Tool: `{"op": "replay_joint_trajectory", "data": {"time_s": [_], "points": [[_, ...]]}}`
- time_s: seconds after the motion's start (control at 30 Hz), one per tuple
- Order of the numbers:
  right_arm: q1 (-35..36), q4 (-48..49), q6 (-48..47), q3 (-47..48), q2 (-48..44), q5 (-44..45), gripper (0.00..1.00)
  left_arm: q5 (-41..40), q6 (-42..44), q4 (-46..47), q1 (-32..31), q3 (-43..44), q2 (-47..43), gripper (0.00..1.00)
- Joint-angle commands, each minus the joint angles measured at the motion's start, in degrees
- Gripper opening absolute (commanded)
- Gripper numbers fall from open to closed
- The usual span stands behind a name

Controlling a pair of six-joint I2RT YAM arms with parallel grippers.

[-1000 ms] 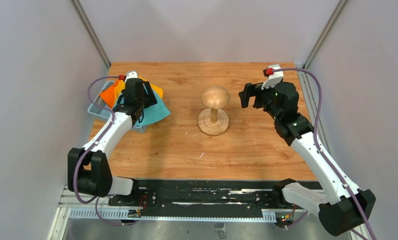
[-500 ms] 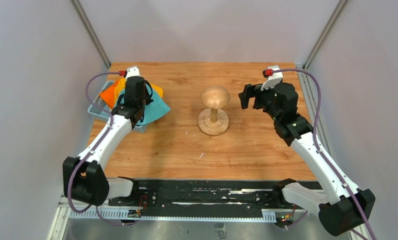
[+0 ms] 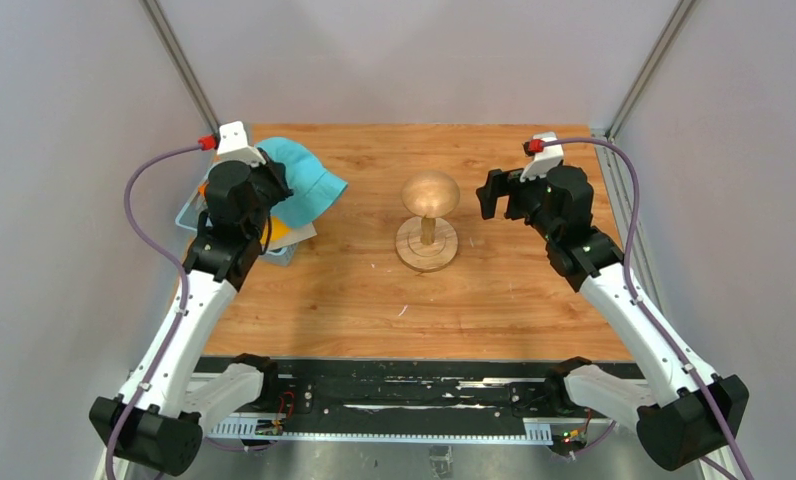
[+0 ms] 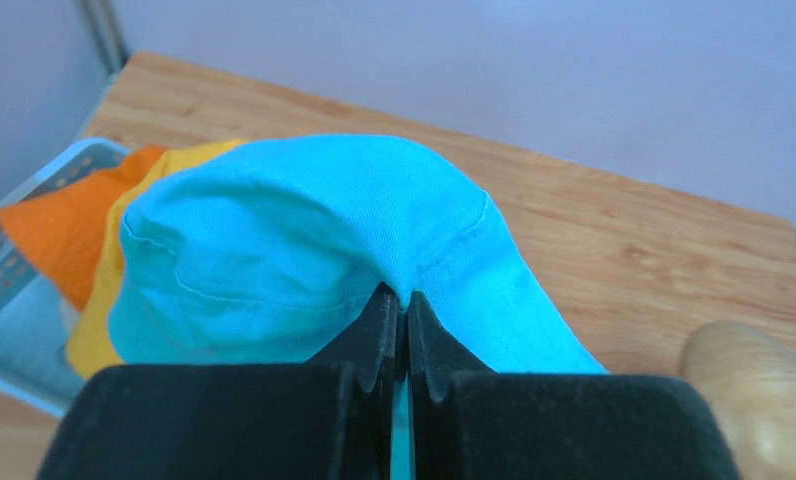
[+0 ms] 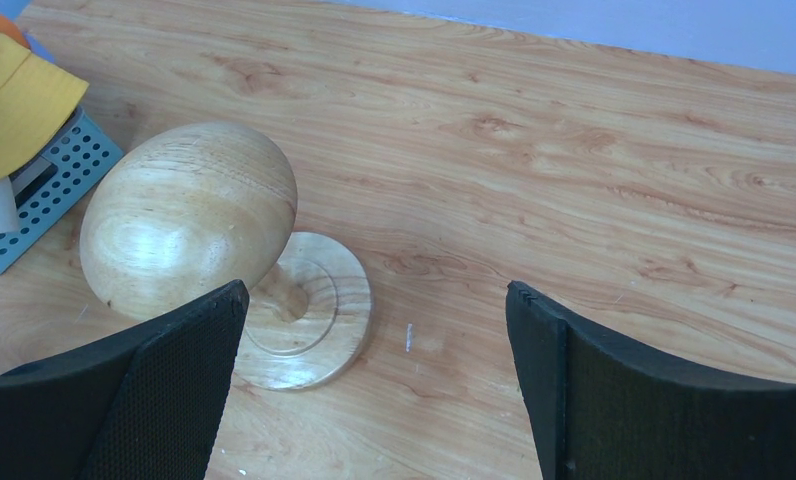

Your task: Stack the hats

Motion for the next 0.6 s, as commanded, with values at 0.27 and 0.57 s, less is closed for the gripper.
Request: {"op": "replay_joint_trajectory", "data": {"time_s": [0.27, 0.57], "points": [[0.7, 1.2, 0.1, 0.1, -0.3, 0.3, 0.99, 31.2, -2.8, 17.5, -0.5, 5.2, 5.4, 0.00], [0.8, 1.3, -0.7, -0.2, -1.6, 3.1, 0.99, 39.7, -5.4, 28.6, -4.5, 11.4, 13.6, 0.00]]}}
